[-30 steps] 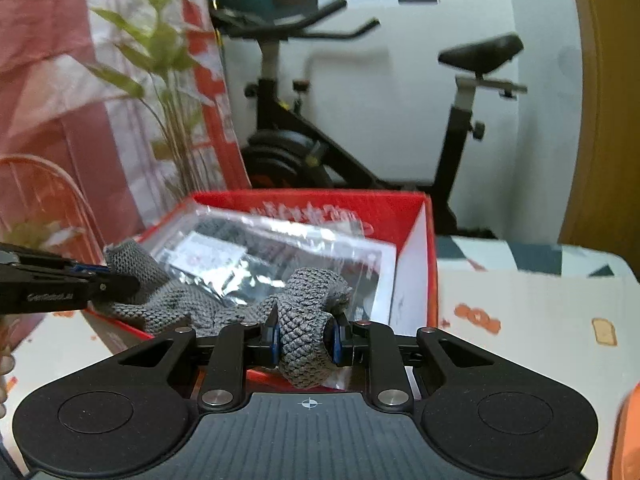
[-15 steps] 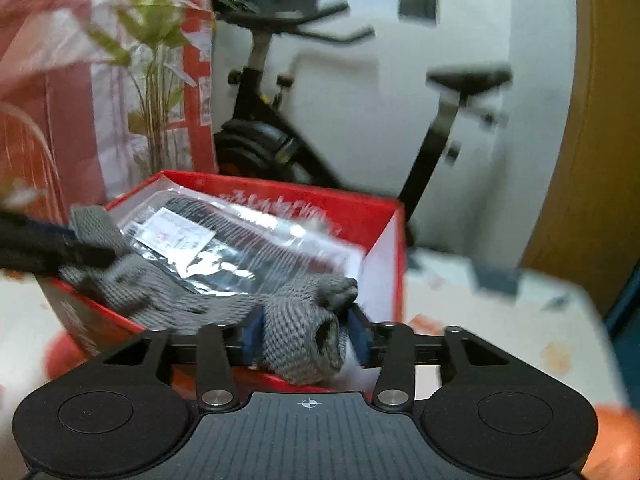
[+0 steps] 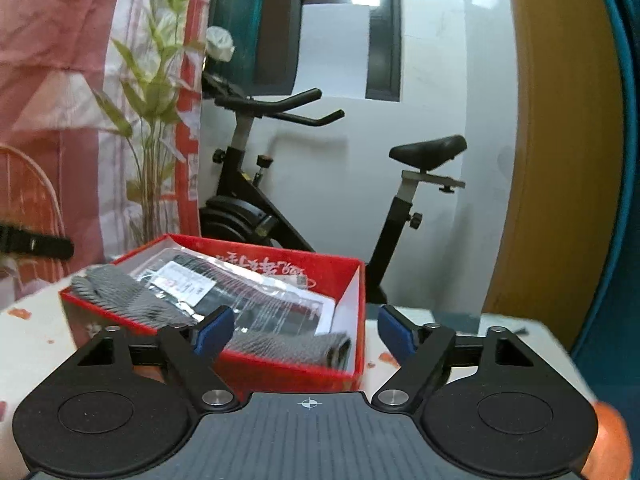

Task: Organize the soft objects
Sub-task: 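Open both grippers and move them back to the black eye mask, then grasp the black eye mask with the right gripper while the left gripper also grips it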

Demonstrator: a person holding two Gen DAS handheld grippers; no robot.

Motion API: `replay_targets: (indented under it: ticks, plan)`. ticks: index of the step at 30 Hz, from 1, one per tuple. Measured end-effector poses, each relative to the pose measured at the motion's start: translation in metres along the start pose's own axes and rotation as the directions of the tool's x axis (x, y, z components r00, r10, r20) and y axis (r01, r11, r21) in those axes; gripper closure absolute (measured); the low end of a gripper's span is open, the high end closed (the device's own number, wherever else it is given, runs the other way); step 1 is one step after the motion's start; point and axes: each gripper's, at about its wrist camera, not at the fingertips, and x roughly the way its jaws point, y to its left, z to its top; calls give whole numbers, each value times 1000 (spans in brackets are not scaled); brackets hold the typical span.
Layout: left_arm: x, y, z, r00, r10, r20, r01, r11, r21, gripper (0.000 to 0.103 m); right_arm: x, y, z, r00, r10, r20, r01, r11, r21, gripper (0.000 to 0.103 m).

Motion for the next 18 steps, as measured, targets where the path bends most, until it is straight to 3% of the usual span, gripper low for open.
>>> replay_targets:
  ticks: [11,18]
  plan:
    - [14,17,-68,986,18,-165,-33,996,-85,22,11,-4,-66,986,16,-168,5,992,124,23]
    - [44,20,-87,968,15,-251,-35,997,-75,23,35,3,-102,953,43,-300,6,987,162,25]
